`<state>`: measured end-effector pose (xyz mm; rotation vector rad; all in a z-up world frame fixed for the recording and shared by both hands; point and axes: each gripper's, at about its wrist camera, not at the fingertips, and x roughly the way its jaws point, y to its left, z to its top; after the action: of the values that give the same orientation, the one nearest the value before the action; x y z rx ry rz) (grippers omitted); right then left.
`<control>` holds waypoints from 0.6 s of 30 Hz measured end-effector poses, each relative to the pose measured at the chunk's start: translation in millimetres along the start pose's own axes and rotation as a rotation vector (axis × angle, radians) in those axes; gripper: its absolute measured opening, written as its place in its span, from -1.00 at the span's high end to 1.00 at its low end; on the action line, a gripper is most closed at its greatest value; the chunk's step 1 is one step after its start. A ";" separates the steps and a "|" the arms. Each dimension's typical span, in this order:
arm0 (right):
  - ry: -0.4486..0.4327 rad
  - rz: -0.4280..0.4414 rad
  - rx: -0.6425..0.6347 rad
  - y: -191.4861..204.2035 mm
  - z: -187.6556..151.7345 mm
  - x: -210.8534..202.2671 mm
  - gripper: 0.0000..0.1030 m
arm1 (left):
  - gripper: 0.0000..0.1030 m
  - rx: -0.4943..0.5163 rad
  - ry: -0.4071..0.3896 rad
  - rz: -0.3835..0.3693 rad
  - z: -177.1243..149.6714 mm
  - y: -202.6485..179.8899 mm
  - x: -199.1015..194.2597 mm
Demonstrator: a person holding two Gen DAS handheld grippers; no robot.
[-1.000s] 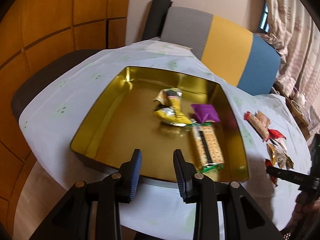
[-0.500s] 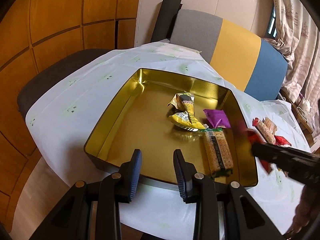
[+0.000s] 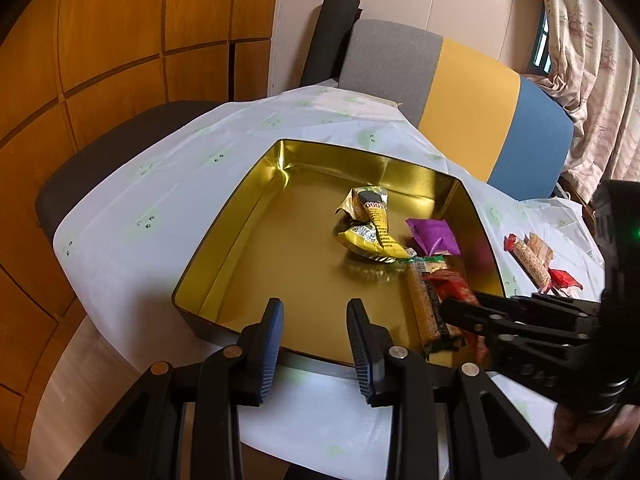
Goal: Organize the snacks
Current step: 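Carry the red candy over the gold tin with the right gripper, then lower the red candy into the tin and open the right gripper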
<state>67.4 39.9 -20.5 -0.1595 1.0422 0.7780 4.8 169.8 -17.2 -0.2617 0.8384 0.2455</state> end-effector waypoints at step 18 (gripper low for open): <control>-0.002 -0.065 -0.049 2.0 -19.4 -2.3 0.38 | 0.36 0.013 0.016 0.000 -6.5 -2.9 3.8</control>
<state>51.6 31.1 -28.2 -0.2334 1.0119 0.7444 3.6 165.3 -23.8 -0.2515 0.8553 0.2383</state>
